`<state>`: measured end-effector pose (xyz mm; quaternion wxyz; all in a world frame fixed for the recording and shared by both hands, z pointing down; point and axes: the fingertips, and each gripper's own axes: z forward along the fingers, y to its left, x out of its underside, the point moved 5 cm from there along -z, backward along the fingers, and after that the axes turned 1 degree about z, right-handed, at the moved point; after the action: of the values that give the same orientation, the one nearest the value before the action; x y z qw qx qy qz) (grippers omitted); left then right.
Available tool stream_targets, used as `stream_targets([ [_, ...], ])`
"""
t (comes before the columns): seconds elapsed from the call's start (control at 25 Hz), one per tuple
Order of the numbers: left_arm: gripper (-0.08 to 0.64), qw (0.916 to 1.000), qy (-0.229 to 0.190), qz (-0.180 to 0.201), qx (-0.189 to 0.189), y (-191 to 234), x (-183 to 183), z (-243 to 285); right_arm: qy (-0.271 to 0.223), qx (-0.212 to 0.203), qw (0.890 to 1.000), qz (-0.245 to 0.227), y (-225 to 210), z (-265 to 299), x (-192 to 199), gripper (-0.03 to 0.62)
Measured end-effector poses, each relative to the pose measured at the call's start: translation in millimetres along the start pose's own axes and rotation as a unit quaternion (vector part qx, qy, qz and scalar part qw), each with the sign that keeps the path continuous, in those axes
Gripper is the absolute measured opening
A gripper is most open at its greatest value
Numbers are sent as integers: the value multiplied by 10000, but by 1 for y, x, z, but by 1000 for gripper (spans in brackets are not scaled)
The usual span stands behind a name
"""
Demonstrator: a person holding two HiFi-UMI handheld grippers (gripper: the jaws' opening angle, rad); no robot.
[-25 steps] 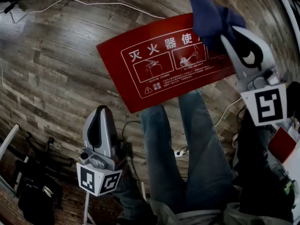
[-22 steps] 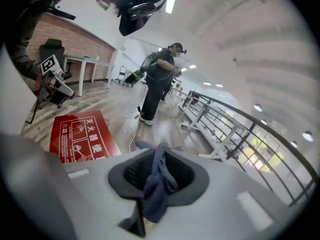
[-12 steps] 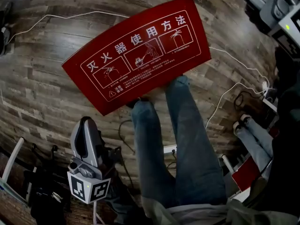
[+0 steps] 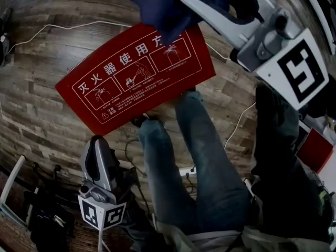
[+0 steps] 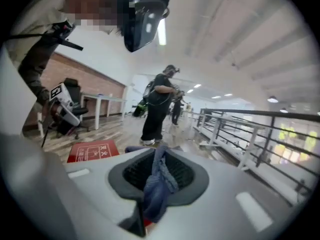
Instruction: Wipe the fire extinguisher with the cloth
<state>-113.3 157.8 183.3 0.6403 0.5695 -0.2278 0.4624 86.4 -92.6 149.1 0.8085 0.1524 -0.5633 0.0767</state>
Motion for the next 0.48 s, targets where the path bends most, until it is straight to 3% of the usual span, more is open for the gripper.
stream_targets([
  [0.16, 6, 9986, -472, -229, -121, -3, -11, 12, -22, 526, 9964, 671, -12, -22, 30, 66],
  [0.32, 6, 9984, -518, -142, -168, -4, -28, 21, 592, 129, 9980, 181, 14, -28, 35, 67],
  [0.4, 6, 9986, -447, 273, -13, -7, -44, 32, 596, -41, 9982, -43, 27, -31, 34, 67],
  [0.48, 6, 9945, -297, 998, 126, -13, -62, 44, 575, -202, 9976, -319, 39, -32, 35, 67],
])
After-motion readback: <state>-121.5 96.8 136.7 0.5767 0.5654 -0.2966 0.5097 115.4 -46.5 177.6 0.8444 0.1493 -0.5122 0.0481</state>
